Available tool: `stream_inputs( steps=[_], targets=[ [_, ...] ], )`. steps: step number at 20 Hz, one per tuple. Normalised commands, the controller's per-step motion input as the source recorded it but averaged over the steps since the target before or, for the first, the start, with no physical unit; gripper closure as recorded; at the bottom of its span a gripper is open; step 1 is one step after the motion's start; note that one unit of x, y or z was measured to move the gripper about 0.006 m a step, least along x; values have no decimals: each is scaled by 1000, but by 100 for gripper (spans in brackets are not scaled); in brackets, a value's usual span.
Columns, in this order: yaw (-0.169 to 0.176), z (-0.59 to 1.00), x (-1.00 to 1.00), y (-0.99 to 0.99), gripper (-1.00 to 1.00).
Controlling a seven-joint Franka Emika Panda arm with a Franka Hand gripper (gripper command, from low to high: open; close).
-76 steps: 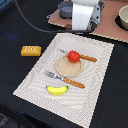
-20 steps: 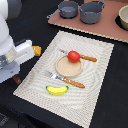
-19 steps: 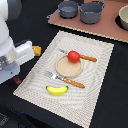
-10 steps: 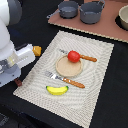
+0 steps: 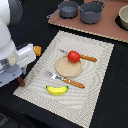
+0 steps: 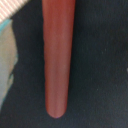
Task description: Interact with the objects in diverse but meaningful ways.
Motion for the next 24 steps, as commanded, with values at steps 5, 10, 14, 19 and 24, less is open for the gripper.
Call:
stream_inputs(
  steps=[5,10,14,19,24],
  targets=[
    [-7,844,965,373,-100],
    [0,499,978,436,-100],
    [0,282,945,454,-100],
    [0,355,963,455,-100],
    [0,413,957,458,-100]
  ],
)
